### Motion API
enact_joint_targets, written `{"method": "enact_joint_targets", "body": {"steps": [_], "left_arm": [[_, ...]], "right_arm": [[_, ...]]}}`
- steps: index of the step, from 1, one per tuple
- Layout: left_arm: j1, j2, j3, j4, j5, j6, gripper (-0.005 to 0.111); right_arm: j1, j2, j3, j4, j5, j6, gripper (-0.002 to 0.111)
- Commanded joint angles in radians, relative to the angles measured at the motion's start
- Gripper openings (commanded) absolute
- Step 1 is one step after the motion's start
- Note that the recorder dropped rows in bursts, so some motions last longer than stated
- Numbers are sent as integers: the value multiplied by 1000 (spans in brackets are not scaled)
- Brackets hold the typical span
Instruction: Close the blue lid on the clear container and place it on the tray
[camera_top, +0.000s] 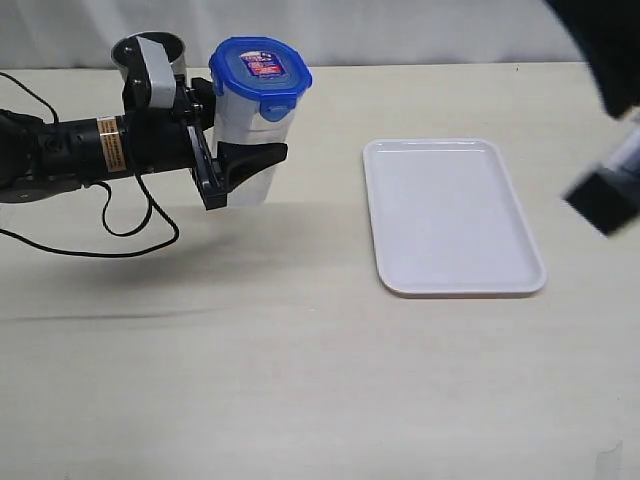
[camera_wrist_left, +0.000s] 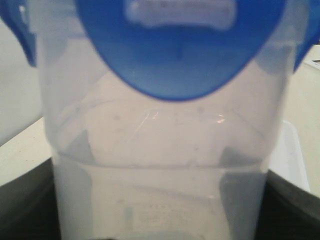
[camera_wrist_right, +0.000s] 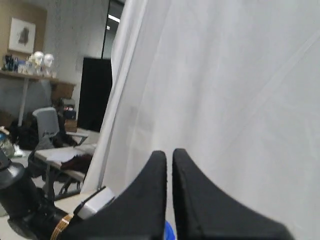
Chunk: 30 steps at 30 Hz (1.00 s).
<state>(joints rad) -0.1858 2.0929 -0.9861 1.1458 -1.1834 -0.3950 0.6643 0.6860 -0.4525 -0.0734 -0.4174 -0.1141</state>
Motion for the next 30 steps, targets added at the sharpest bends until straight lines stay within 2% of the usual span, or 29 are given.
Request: {"method": "enact_joint_targets", "body": {"steps": [1, 6, 12, 30], "left_arm": [[-1, -10, -6, -30, -38, -2, 0], [-1, -10, -6, -30, -38, -2, 0], [-1, -10, -6, -30, -38, -2, 0], [-1, -10, -6, -22, -38, -2, 0]], "right_arm": [[0, -238, 109, 42, -4, -14, 4], [0, -484, 191, 176, -2, -17, 4], [0, -673, 227, 220, 3, -30, 4], [-8, -686, 252, 215, -31, -30, 4]]}}
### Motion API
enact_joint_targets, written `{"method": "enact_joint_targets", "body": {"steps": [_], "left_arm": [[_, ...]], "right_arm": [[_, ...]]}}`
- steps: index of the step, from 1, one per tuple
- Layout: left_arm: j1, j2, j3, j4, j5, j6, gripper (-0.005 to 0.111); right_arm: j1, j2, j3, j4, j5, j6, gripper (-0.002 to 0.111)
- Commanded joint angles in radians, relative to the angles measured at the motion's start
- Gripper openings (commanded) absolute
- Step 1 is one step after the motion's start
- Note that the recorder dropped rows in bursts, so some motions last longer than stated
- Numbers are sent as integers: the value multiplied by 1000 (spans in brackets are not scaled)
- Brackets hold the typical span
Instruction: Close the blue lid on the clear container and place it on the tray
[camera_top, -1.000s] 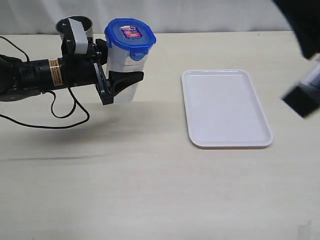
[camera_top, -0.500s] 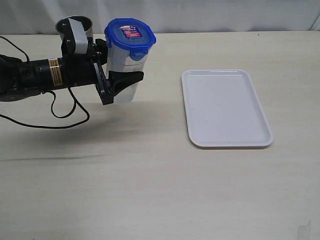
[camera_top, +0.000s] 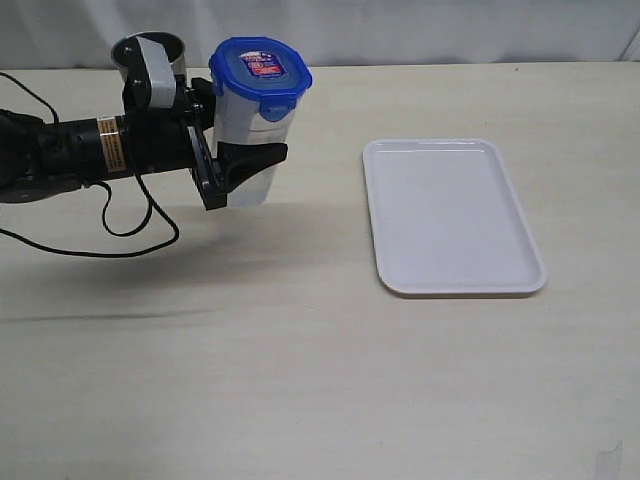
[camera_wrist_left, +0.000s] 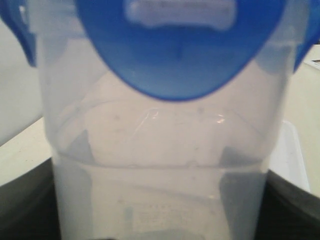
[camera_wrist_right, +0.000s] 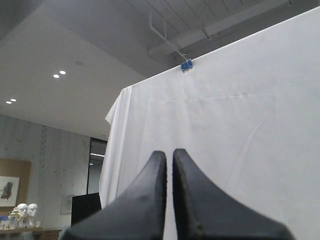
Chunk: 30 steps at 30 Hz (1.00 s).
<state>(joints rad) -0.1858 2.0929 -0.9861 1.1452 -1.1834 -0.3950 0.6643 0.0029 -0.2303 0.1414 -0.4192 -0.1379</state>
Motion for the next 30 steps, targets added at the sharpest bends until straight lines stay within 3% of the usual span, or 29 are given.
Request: {"method": "enact_joint_targets", "body": {"steps": [1, 6, 12, 17, 21, 30], "left_arm": [[-1, -10, -6, -21, -38, -2, 0], [-1, -10, -6, -17, -38, -2, 0], [-1, -10, -6, -17, -38, -2, 0], [-1, -10, -6, -15, -38, -2, 0], [-1, -10, -6, -15, -38, -2, 0], [-1, -10, -6, -9, -38, -2, 0]], "right_arm": [[-31, -3, 55, -9, -55, -6, 4], [-258, -3, 162, -185, -66, -6, 4], [-536, -3, 230, -207, -64, -6, 4], [-704, -3, 230, -207, 11, -6, 4], [-769, -3, 230, -207, 111, -6, 4], [-767, -3, 230, -209, 248, -6, 4]]}}
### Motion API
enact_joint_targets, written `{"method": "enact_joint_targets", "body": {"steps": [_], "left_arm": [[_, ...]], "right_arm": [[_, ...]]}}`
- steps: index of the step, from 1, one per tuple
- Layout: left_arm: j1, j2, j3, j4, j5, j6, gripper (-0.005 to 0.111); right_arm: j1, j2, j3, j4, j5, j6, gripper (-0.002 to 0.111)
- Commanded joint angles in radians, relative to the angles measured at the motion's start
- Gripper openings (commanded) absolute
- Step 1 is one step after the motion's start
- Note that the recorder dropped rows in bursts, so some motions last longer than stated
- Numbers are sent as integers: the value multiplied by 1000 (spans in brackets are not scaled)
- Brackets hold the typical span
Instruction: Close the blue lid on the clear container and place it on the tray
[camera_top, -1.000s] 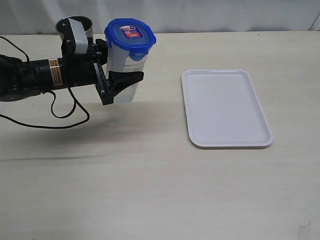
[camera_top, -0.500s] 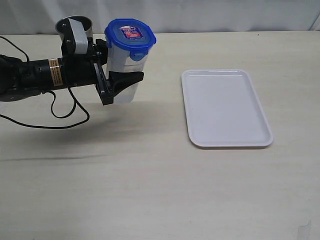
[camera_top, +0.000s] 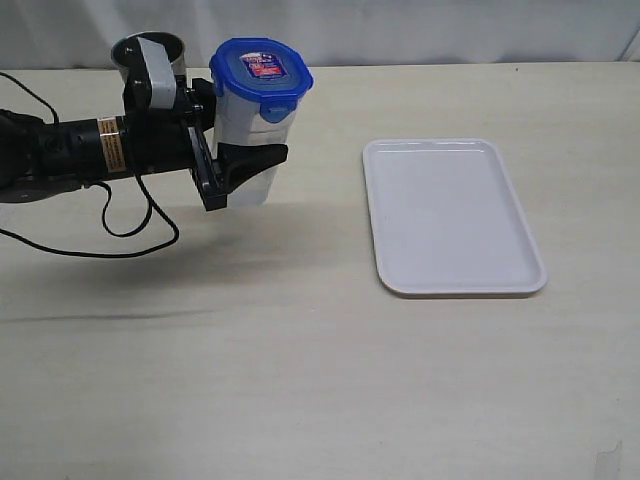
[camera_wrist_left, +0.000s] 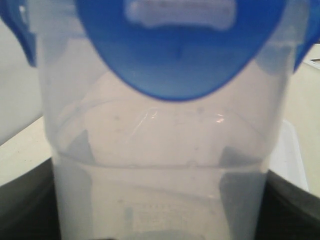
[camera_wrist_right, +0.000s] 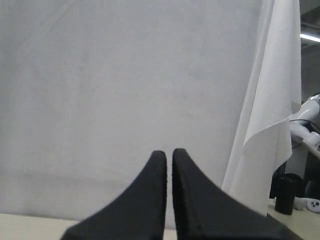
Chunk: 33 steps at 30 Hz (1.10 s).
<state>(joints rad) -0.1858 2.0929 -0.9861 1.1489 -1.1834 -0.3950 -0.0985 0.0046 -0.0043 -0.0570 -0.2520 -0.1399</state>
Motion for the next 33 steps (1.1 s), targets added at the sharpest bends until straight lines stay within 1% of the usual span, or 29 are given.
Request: {"method": "enact_joint_targets", "body": {"steps": [1, 13, 17, 28, 31, 33], "left_arm": [[-1, -10, -6, -11, -38, -2, 0], [-1, -10, -6, -2, -38, -2, 0], [-1, -10, -6, -2, -38, -2, 0], [-1, -10, -6, 10, -38, -2, 0], [-1, -10, -6, 17, -38, -2, 0], [-1, -10, -6, 14, -38, -2, 0]], "right_arm": [[-4, -5, 4, -11, 101, -4, 4], [-4, -5, 4, -11, 506, -4, 4], [-4, -5, 4, -11, 600, -4, 4], [-4, -5, 4, -1, 602, -4, 4], [-4, -5, 4, 68, 611, 3, 4], [-4, -5, 4, 70, 611, 3, 4]]}}
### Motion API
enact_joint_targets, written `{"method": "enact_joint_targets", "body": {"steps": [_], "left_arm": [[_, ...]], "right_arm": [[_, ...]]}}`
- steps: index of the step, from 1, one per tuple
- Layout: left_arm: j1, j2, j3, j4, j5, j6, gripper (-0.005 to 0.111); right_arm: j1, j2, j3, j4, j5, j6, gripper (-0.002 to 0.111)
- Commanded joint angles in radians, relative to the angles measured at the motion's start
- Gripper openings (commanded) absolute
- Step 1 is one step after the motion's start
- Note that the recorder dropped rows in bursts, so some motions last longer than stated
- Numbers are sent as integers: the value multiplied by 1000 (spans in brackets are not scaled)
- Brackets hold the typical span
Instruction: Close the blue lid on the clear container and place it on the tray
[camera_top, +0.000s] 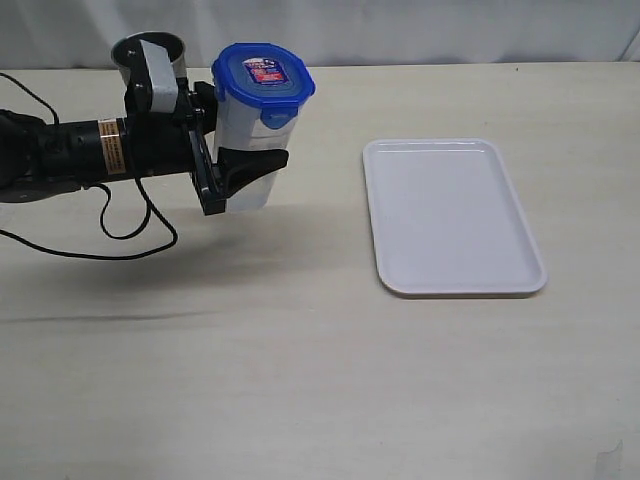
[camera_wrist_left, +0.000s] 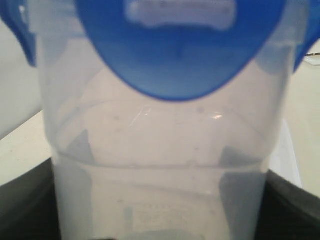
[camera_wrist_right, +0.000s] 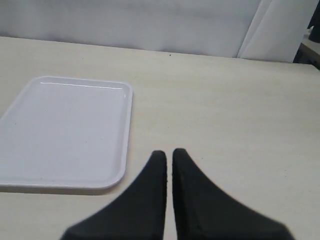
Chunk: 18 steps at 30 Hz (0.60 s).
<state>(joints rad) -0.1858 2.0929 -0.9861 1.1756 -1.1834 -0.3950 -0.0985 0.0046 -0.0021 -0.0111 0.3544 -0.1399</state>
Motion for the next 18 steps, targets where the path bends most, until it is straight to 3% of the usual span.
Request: {"method": "enact_joint_targets", "body": {"steps": [1, 7, 18], "left_arm": [[-1, -10, -6, -13, -38, -2, 0], [-1, -10, -6, -13, -38, -2, 0], [-1, -10, -6, -13, -38, -2, 0]], "right_arm": [[-4, -5, 2, 25, 5, 3, 4], [-4, -5, 2, 25, -12, 99, 4], [-4, -5, 2, 25, -12, 102, 4]]}}
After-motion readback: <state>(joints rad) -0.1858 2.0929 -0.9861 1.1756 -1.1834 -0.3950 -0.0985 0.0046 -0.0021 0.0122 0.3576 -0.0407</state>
